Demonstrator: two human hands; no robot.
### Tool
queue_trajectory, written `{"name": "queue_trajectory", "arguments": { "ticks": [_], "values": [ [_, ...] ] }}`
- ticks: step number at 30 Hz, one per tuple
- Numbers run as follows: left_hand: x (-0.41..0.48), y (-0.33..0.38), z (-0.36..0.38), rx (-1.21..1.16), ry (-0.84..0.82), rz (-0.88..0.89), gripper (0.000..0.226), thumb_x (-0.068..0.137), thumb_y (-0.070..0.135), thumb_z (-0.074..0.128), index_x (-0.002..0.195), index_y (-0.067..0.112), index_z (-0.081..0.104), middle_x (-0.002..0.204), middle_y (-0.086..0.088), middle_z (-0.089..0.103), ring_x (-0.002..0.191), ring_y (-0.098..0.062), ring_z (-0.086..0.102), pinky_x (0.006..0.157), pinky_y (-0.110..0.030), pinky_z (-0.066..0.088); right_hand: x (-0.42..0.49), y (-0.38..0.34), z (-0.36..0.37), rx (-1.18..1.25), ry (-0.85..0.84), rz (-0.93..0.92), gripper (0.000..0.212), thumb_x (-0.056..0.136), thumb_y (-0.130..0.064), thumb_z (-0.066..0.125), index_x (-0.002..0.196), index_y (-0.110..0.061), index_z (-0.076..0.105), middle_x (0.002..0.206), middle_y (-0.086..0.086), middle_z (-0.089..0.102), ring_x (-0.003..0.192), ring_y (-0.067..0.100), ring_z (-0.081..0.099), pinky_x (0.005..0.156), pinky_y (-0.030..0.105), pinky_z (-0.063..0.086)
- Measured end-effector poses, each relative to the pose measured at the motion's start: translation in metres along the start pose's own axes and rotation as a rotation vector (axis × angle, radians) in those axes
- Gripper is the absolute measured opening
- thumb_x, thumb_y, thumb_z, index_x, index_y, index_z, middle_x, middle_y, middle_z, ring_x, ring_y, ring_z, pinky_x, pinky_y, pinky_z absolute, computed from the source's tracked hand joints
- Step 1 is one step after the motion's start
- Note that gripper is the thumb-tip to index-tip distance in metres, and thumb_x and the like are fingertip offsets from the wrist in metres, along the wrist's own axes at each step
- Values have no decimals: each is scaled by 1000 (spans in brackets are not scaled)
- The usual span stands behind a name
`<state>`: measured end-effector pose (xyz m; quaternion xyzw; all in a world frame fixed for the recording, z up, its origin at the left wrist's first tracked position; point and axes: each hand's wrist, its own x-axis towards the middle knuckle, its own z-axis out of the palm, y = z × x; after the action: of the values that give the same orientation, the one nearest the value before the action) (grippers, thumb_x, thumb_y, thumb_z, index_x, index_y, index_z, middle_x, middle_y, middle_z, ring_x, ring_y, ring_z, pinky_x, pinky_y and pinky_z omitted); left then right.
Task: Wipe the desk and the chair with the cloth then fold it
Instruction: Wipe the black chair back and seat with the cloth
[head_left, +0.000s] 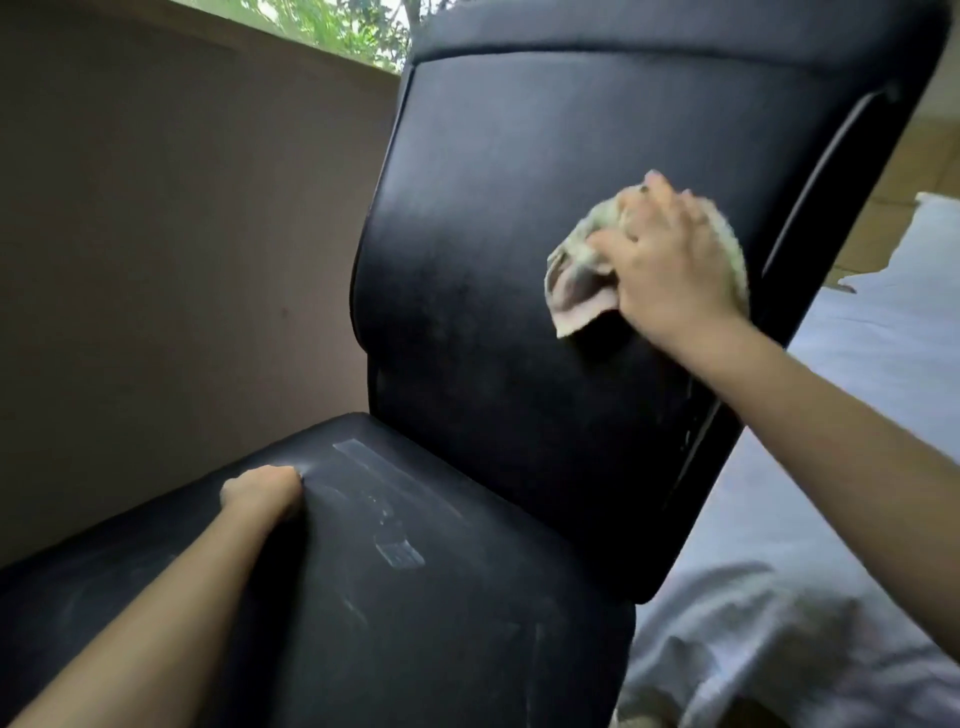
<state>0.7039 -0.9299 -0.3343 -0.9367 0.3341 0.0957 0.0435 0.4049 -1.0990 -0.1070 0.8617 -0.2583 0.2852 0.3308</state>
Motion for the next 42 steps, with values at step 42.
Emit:
{"name": "queue_trajectory", "arguments": {
  "ticks": [42],
  "values": [
    [-45, 160, -156, -337, 428, 613, 86, 78, -5, 35, 150, 32, 9, 159, -2, 4, 126, -35, 44, 94, -42, 45, 60, 17, 42, 44, 80, 44, 31, 83, -18, 50, 111, -11, 63, 132, 15, 49, 122, 37, 42, 98, 44, 35]
  ]
}}
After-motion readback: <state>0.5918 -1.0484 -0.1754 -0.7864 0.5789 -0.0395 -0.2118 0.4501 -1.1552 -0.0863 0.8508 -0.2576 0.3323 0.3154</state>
